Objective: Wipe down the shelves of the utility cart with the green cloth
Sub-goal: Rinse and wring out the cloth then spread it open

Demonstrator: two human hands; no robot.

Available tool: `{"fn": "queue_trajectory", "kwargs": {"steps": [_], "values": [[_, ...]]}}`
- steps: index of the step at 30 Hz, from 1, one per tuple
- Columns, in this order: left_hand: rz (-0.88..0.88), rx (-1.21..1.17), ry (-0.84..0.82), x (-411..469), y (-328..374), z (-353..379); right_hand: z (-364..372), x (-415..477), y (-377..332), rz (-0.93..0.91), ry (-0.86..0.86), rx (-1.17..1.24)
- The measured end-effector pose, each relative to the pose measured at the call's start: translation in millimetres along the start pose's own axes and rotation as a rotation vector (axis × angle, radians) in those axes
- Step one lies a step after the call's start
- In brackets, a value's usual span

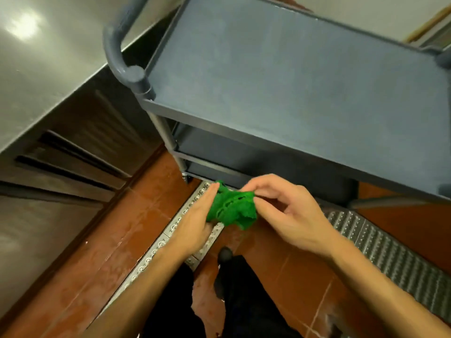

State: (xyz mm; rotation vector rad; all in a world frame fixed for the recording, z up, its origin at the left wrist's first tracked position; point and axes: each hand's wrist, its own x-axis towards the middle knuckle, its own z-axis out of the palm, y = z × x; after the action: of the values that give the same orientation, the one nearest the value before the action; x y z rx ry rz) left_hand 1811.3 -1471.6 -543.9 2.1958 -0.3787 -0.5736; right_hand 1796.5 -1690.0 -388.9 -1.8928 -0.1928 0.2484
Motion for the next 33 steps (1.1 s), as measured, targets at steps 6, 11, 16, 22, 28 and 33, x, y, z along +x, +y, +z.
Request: {"fn": "queue_trajectory", "kwargs": {"steps": [6, 11, 16, 22, 28, 33], "values": [[0.033, 0.128, 0.027, -36, 41, -101, -4, 21, -62, -0.055, 0.048, -0.149], [0.013, 0.261, 0.086, -83, 54, -183, 13, 39, -100, -0.182, 0.039, -0.199], [-0.019, 0.386, 0.334, -141, 52, -265, 47, 62, -122, -0.234, 0.038, -0.22], [-0.127, 0.317, 0.394, -197, 30, -332, 114, 107, -155, -0.305, 0.032, -0.211], [-0.23, 0.095, 0.672, -260, -8, -382, 200, 153, -207, -0.372, -0.111, -0.054], [-0.393, -0.016, 0.953, -318, -38, -417, 280, 184, -246, -0.425, -0.211, -0.025]]}}
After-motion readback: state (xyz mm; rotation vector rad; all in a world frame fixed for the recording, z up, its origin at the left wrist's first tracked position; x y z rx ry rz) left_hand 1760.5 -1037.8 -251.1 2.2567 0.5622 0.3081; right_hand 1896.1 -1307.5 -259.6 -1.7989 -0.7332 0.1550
